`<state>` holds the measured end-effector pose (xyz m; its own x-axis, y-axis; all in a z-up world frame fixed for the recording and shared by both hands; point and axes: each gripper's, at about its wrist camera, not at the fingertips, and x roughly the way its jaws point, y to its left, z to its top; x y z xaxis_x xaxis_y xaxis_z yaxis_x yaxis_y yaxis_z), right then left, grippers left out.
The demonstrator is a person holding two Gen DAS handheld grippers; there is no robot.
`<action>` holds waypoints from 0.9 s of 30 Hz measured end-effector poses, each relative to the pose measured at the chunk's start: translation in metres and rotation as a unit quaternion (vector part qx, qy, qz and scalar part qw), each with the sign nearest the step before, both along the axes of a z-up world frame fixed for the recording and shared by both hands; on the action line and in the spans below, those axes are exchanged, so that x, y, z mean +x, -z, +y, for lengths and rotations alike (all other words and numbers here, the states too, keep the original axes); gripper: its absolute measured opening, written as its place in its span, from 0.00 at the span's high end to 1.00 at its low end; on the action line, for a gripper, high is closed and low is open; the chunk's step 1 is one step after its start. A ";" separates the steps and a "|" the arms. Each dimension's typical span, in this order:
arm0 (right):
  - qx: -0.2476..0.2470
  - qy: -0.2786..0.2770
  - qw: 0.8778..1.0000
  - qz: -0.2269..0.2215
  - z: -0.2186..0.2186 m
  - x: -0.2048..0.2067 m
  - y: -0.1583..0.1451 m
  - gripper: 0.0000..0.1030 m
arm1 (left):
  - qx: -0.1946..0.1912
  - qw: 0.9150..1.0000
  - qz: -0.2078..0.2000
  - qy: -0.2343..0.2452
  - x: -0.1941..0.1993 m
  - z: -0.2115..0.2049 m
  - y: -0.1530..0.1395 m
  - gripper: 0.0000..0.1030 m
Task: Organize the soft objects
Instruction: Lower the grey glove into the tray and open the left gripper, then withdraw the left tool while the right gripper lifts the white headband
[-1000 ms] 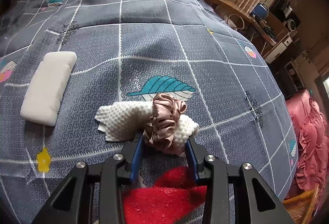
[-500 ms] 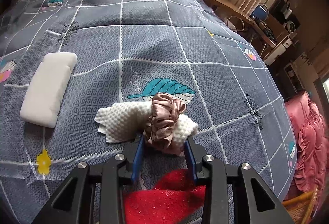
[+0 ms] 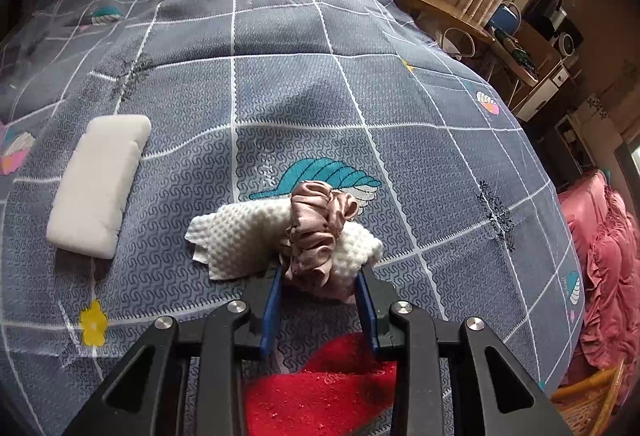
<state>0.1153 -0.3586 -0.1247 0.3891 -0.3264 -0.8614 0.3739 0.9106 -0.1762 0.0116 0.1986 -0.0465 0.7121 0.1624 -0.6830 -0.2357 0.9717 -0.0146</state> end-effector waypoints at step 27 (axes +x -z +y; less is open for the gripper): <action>0.120 -0.213 0.970 0.009 0.101 0.001 0.008 0.69 | -0.022 0.998 0.034 0.045 0.009 -0.025 0.021 0.46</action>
